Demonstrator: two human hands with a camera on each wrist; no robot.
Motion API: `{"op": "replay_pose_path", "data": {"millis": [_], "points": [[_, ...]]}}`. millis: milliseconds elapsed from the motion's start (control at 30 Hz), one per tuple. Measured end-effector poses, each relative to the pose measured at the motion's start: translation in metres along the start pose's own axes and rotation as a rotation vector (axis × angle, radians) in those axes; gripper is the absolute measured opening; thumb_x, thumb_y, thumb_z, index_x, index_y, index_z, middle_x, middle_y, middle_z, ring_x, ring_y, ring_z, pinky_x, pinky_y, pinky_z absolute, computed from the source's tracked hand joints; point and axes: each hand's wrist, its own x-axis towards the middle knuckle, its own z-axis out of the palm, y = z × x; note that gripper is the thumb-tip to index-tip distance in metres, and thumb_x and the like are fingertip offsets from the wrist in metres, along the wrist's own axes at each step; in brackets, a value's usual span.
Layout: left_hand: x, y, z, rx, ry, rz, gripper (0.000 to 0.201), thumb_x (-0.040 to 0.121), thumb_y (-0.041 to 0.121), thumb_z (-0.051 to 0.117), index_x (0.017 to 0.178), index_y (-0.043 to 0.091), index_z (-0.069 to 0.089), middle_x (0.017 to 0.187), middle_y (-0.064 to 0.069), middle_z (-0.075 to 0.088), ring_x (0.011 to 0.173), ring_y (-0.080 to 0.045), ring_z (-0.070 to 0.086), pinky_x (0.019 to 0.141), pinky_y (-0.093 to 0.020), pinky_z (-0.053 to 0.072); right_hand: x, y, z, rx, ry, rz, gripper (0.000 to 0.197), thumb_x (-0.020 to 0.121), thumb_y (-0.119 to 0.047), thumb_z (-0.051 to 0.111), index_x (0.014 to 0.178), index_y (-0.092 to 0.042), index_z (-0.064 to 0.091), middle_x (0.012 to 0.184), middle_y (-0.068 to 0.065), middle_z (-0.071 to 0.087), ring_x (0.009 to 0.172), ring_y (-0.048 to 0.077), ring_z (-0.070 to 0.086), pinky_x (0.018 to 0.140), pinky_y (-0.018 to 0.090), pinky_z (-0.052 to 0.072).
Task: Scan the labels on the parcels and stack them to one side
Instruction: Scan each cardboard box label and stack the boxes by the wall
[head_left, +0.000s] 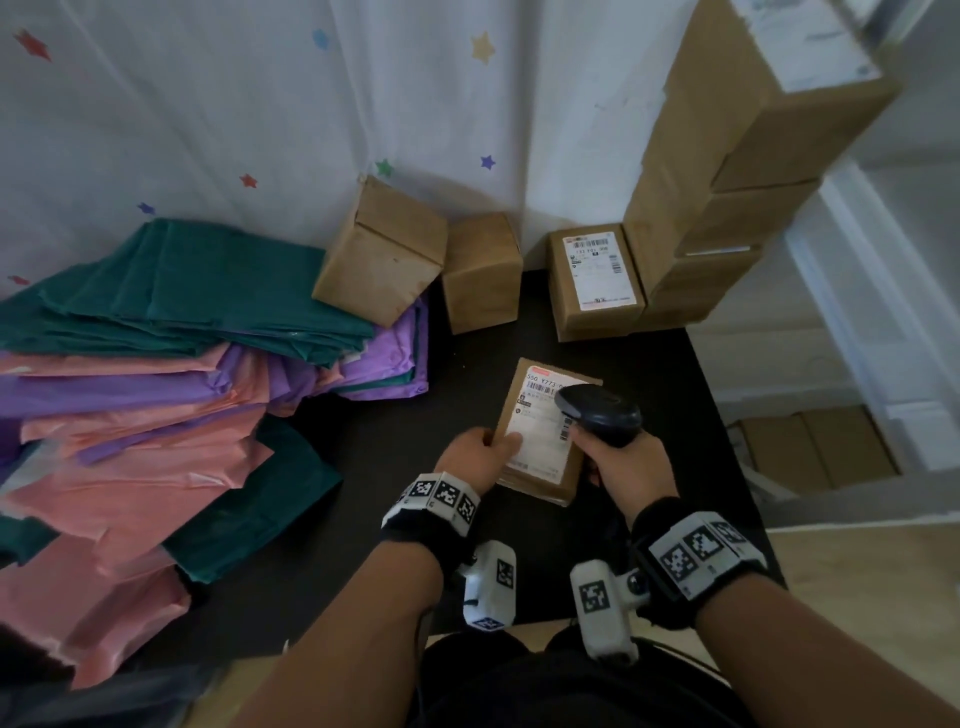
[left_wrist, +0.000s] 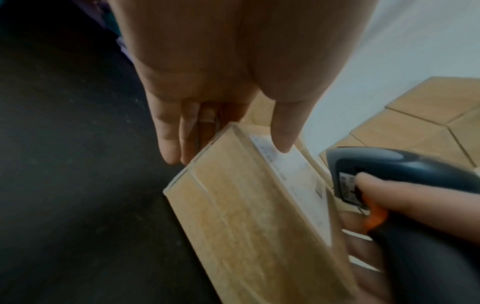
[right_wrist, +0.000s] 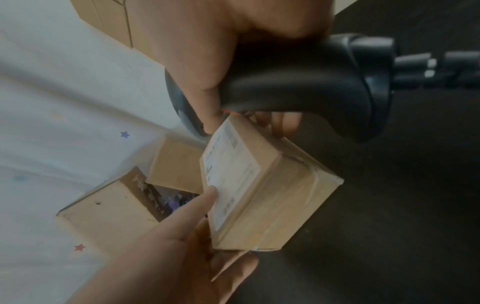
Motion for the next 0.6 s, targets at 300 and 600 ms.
{"op": "replay_pose_path", "data": {"millis": [300,600], "points": [[-0.005,0.002,-0.017,-0.525,-0.068,-0.009,0.060,0.073,0.046,0.076,0.117,0.017,0.048,0.119,-0.009,0.060,0.105,-0.026,0.064,0.094,-0.047,0.052,-0.008,-0.026,-0.014,0.000,0.026,-0.191,0.021,0.080,-0.026,0.079,0.079,-0.031,0.059,0.090,-0.005,0.067,0.097,0.020,0.066,0.096,0.044,0.052],[0.001,0.016,-0.037,-0.713,-0.002,0.106,0.087,0.066,0.013,0.084,0.138,0.007,0.037,0.122,-0.012,0.063,0.105,-0.029,0.066,0.093,-0.047,0.052,-0.029,-0.057,-0.017,-0.028,0.068,-0.473,0.025,0.081,-0.036,0.078,0.091,-0.038,0.055,0.087,-0.021,0.059,0.084,0.001,0.060,0.084,0.032,0.051]]}}
